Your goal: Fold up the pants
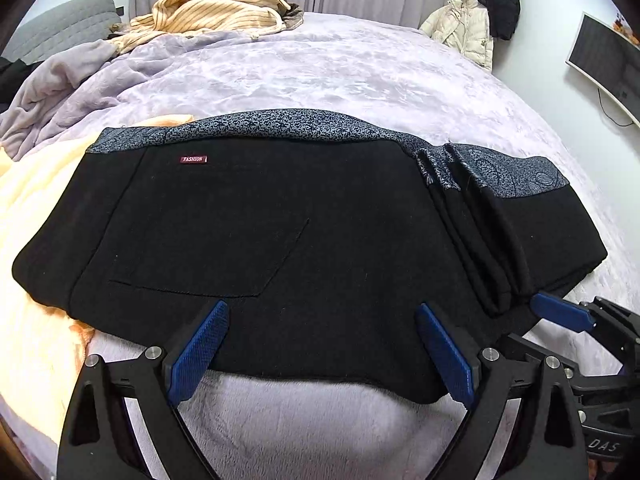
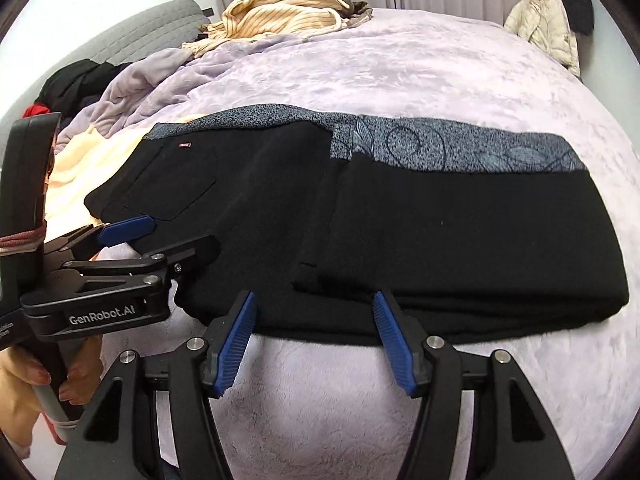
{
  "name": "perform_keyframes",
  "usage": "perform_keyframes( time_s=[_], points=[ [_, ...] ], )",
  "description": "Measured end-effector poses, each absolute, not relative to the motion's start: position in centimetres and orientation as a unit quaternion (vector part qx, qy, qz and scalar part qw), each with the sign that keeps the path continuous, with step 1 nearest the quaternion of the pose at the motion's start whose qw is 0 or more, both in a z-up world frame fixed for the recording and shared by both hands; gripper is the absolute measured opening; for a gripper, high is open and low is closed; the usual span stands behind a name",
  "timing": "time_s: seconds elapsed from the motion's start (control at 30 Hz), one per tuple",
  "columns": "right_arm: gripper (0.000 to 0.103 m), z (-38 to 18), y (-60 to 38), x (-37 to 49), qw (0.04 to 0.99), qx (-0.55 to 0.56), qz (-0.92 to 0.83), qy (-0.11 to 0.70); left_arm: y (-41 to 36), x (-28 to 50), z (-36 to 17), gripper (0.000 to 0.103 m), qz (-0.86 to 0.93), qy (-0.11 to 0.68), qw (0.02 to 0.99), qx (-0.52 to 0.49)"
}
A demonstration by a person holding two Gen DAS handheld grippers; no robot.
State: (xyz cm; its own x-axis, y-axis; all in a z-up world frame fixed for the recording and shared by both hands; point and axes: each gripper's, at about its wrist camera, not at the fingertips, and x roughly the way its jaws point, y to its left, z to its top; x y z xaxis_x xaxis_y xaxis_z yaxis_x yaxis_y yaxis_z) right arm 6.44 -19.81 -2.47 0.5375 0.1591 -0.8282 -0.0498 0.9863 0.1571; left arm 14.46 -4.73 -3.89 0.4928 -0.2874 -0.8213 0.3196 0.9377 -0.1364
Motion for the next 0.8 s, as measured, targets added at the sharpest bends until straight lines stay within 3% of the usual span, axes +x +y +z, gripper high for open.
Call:
perform_keyframes(
  time_s=[0.37, 0.63, 0.8],
  points=[
    [0.065, -2.0, -20.1, 5.9, 0.872, 0.105, 0.044, 0.477, -3.2, 14.5, -4.1, 0.095, -0.188, 0.467, 0.864, 0.004],
    [0.065, 1.2, -18.8, 5.3, 0.898, 0.107, 0.064, 0.422, -2.5, 13.4, -4.9, 0.101, -0.19, 0.445, 0.875, 0.001],
    [0.071, 0.1, -19.4, 8.1, 0.891, 0.152, 0.053, 0.423, -2.3, 12.9, -4.8, 0.101, -0.19, 0.442, 0.877, -0.003]
  ],
)
